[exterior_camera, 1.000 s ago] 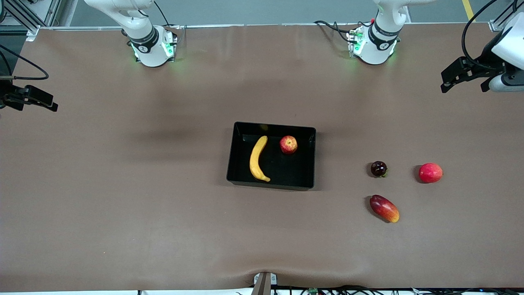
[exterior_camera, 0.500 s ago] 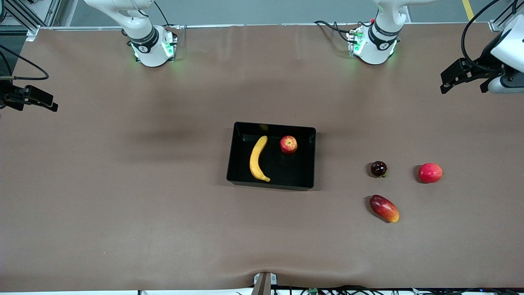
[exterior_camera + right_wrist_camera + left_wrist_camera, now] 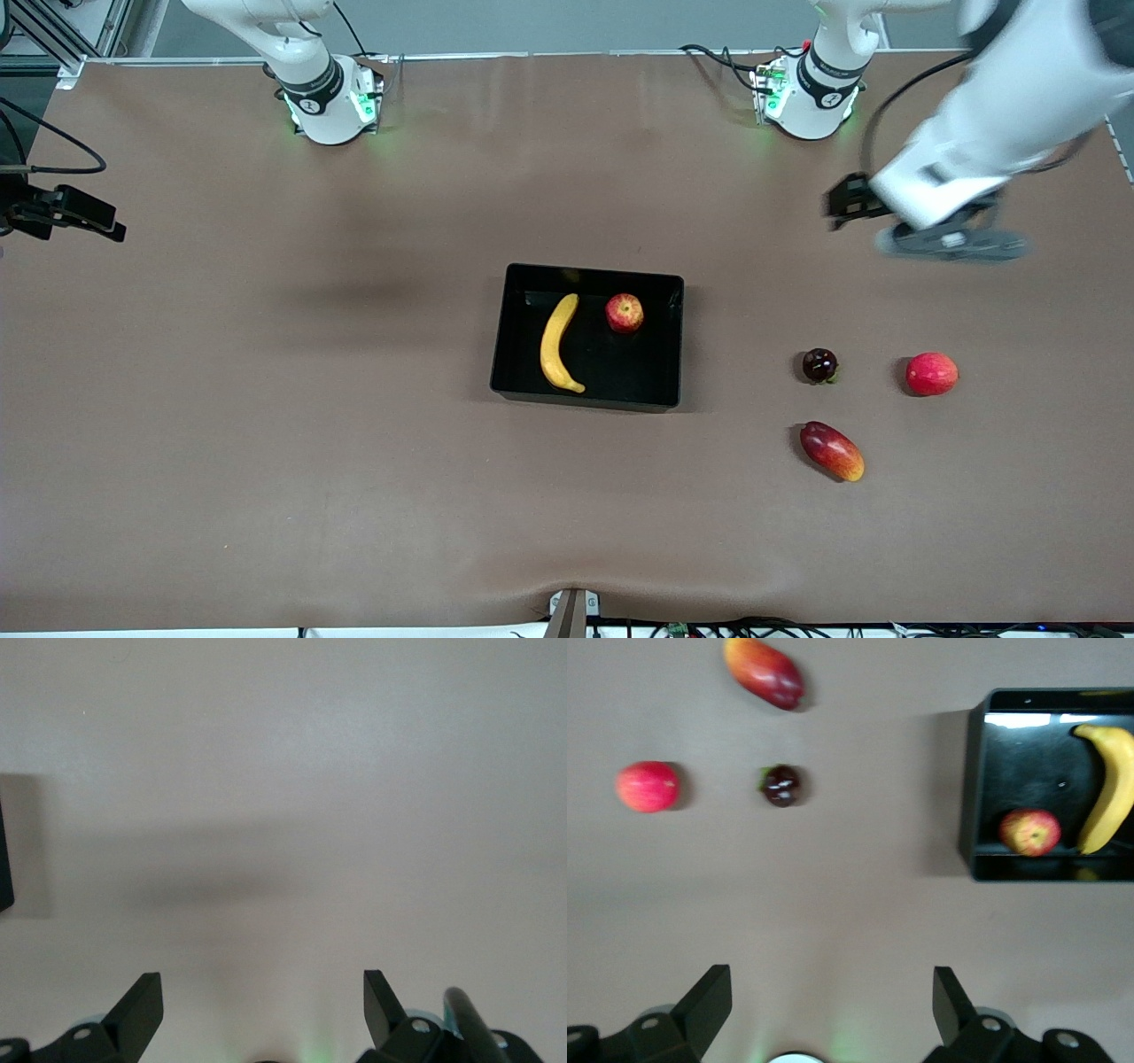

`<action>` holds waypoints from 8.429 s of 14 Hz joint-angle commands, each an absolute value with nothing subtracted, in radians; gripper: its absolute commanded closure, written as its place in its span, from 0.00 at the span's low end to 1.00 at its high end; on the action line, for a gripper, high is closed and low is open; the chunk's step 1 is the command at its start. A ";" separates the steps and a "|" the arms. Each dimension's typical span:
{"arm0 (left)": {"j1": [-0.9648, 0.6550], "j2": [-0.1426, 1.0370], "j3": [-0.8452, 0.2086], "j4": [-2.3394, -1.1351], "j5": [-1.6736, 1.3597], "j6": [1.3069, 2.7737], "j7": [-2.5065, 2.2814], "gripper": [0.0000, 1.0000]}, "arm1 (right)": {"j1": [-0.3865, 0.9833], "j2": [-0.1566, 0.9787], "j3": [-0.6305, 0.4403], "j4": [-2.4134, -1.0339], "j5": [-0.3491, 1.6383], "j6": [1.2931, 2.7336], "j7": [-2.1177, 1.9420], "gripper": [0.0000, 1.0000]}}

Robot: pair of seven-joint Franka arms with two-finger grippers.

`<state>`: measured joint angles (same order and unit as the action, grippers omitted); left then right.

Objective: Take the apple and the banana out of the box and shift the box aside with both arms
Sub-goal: 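Reach the left gripper into the black tray and grasp the red apple, then lift the red apple out of the tray with the left gripper, then lower the apple beside the mango and open the left gripper, then move the left gripper back into the tray over the yellow banana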

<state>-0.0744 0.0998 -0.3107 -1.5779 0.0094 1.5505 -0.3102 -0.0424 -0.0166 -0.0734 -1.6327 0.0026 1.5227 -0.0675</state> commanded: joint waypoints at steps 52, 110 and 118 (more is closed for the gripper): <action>-0.158 0.344 -0.324 -1.514 0.238 1.758 -0.556 1.00 | -0.061 -0.005 -0.057 -1.609 0.003 1.516 -0.077 0.00; 0.106 0.469 -0.752 -1.497 0.324 1.802 -0.882 0.00 | -0.061 0.005 -0.057 -1.606 0.005 1.513 -0.077 0.00; -0.152 0.714 -0.721 -1.448 0.428 2.112 -0.991 0.00 | -0.058 0.006 -0.057 -1.598 0.005 1.511 -0.075 0.00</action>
<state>-0.1101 0.6371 -0.7326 -1.5003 0.3989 2.0597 -0.9862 -0.0427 -0.0067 -0.0706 -1.6292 0.0026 1.5230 -0.0677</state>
